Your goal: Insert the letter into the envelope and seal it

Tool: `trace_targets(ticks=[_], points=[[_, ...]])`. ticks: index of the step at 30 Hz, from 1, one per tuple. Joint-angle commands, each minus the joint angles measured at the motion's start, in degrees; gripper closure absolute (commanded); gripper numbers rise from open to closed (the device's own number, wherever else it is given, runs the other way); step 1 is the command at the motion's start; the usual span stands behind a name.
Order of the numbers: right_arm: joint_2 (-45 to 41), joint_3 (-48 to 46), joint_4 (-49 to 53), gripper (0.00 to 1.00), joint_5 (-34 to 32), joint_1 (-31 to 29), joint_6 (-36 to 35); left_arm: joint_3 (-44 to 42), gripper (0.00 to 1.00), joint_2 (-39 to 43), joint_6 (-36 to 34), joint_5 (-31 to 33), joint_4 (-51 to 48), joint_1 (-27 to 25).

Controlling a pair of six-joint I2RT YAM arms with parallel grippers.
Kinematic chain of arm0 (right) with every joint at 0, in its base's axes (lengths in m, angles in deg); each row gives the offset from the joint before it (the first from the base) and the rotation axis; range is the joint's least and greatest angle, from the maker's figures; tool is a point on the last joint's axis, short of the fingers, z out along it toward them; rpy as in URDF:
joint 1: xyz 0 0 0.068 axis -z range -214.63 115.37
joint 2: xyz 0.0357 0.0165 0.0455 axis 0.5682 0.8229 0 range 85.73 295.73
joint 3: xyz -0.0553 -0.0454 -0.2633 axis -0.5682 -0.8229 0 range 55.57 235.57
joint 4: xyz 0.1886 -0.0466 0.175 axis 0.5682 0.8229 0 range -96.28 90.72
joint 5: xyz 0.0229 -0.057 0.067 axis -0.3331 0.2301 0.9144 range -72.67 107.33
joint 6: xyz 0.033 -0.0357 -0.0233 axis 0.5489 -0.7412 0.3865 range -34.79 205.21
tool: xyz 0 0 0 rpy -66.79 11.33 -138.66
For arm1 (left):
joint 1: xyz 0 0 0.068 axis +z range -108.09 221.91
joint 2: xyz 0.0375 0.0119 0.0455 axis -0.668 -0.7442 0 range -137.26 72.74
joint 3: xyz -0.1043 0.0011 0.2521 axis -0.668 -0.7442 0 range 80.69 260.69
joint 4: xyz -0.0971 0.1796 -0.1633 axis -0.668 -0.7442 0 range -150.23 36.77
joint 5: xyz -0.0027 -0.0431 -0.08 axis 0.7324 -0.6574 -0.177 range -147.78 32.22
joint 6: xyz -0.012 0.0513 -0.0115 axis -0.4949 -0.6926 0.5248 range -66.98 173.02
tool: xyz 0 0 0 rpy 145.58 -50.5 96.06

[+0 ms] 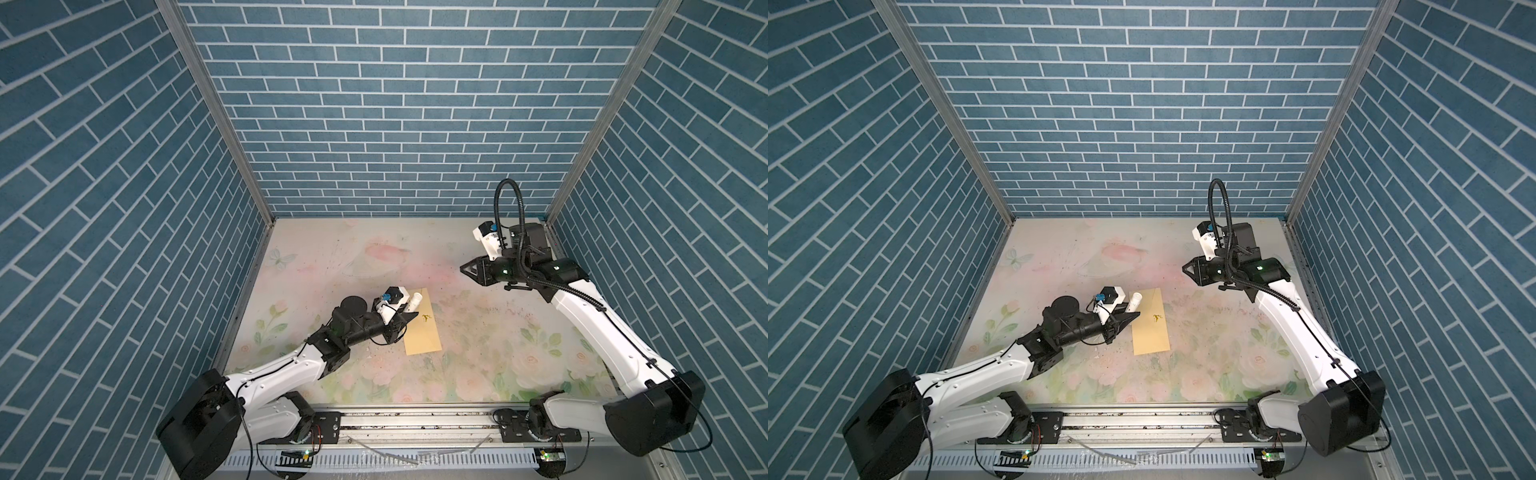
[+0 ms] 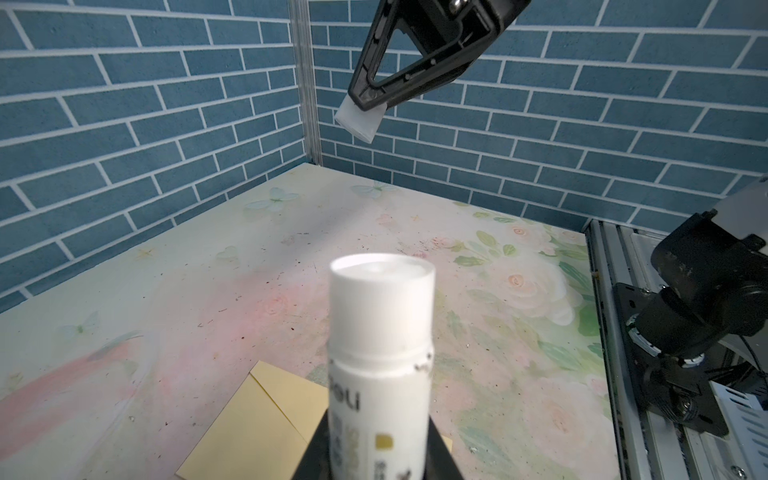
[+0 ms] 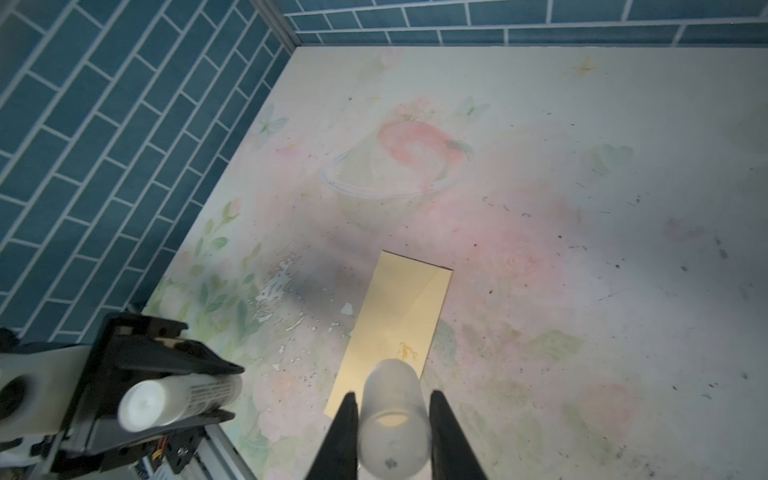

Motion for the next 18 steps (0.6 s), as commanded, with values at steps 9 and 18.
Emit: trace_targets(ticks=[9,18], points=[[-2.1,-3.3,-1.7,0.86,11.7,-6.1,0.3,-0.5,1.00,-0.2,-1.3,-4.4,3.6,-0.2],[-1.4,-3.3,-4.5,0.86,14.0,-9.5,1.4,-0.5,1.00,-0.2,-1.2,-4.5,3.7,-0.5]])
